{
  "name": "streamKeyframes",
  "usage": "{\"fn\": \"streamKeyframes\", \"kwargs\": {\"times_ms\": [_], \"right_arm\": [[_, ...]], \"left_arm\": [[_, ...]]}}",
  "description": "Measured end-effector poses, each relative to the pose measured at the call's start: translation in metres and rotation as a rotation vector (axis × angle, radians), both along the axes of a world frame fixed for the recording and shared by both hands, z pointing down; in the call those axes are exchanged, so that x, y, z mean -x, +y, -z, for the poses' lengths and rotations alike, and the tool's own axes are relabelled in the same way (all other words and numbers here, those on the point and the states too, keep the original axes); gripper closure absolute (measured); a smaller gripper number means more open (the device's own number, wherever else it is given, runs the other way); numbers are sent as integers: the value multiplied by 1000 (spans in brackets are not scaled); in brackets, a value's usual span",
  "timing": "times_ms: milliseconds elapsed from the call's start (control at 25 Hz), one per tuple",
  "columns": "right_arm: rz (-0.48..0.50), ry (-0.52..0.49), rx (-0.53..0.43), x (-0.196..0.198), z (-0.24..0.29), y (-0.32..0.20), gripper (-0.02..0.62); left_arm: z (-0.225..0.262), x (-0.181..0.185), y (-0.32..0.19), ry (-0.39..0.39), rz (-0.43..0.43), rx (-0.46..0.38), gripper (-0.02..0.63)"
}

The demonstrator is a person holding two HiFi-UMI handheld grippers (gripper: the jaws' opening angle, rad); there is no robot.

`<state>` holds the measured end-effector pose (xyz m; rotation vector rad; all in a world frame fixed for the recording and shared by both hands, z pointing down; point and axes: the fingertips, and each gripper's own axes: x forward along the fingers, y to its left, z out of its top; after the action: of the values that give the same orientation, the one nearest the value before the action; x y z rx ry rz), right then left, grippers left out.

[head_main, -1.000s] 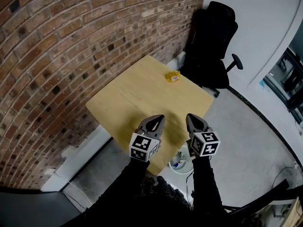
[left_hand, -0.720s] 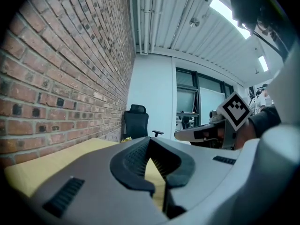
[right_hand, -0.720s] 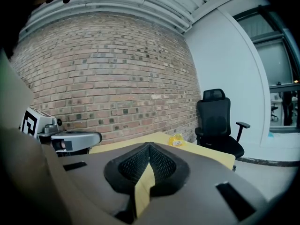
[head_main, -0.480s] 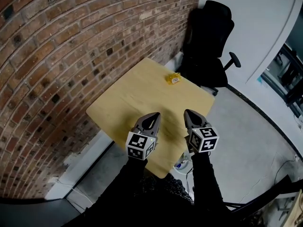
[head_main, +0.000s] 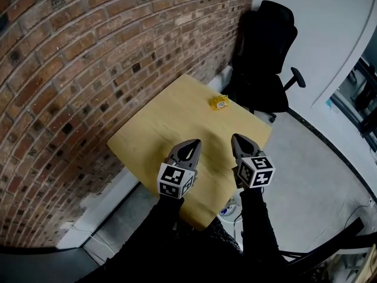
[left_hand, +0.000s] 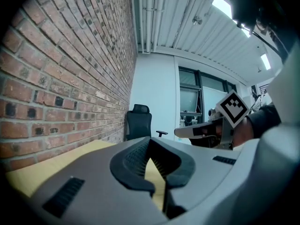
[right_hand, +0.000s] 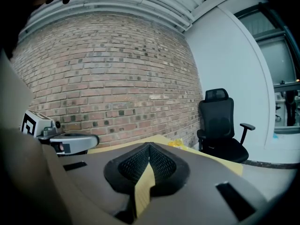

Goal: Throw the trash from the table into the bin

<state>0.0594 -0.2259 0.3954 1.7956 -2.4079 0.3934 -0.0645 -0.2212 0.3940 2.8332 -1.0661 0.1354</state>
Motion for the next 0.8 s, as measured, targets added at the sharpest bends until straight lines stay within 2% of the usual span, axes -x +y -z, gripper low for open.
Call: {"fn": "streamKeyframes", "kwargs": {"times_ms": [800], "right_arm": [[55,11,36,-28,-23,-110,583]], "left_arm": [[-23,-30,-98,-20,45,52,601]]}}
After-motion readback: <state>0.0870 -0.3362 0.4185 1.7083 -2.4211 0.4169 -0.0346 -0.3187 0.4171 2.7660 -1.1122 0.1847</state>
